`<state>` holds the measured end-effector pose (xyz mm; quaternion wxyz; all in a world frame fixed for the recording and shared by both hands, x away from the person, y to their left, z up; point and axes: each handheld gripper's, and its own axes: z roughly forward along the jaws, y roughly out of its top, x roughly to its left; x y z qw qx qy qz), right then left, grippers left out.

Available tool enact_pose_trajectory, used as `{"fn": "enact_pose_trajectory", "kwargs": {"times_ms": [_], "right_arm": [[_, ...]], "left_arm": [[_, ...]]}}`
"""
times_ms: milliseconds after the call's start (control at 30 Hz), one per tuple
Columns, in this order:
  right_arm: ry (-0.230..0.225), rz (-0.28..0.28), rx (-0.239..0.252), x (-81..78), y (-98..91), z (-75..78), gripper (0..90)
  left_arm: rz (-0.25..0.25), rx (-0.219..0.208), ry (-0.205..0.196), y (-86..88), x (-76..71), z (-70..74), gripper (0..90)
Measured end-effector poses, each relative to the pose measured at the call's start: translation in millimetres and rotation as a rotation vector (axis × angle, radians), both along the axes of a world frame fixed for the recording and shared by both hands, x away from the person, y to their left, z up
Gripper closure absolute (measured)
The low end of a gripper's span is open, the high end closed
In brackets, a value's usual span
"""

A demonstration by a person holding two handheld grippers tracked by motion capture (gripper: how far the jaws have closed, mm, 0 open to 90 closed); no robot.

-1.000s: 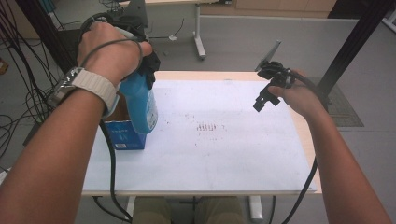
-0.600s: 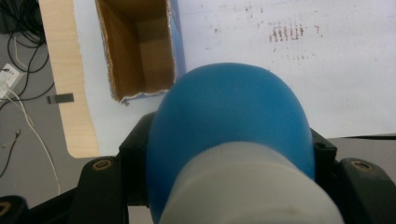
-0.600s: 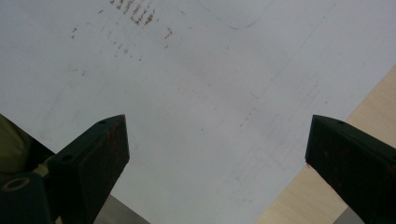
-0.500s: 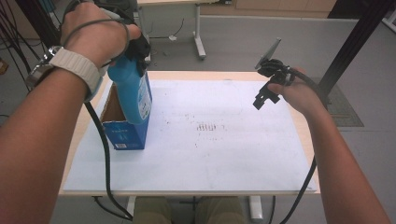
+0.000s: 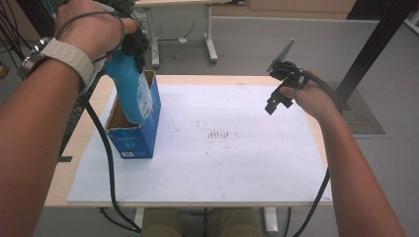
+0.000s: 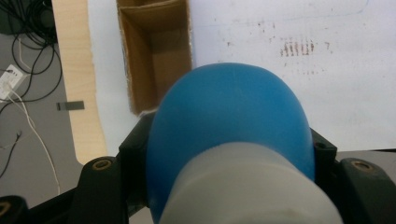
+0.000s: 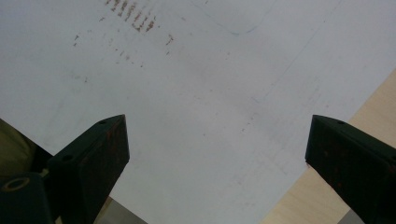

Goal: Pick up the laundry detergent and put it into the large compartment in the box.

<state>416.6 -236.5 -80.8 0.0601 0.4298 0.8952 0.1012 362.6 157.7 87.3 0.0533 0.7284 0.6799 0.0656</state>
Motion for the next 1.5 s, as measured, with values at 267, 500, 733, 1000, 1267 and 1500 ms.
{"fn": "enact_pose_trajectory", "kwargs": {"times_ms": [267, 500, 733, 1000, 1267, 1500], "right_arm": [[-0.001, -0.016, -0.001, 0.6, -1.6, 2.7, 6.1], [0.010, -0.015, -0.005, 4.4, 1.1, -1.5, 6.1], [0.018, -0.019, -0.009, 9.6, 1.0, -5.4, 6.1], [0.028, -0.023, -0.012, 14.8, 1.3, -8.3, 6.1], [0.033, -0.036, -0.016, 14.8, -2.3, -11.6, 6.1], [0.035, -0.035, -0.015, 16.4, -3.8, -14.3, 6.1]], "left_arm": [[0.004, -0.006, -0.004, 15.0, 6.9, 2.9, 37.9], [0.033, -0.004, -0.010, 29.2, 13.5, -1.7, 37.9], [0.056, -0.002, -0.010, 37.9, 20.1, -5.2, 37.9], [0.061, -0.011, -0.004, 48.0, 28.4, -6.4, 37.9], [0.067, -0.008, -0.019, 52.7, 32.2, -8.2, 37.9], [0.076, -0.012, -0.012, 56.6, 38.8, -14.3, 37.9]]}}
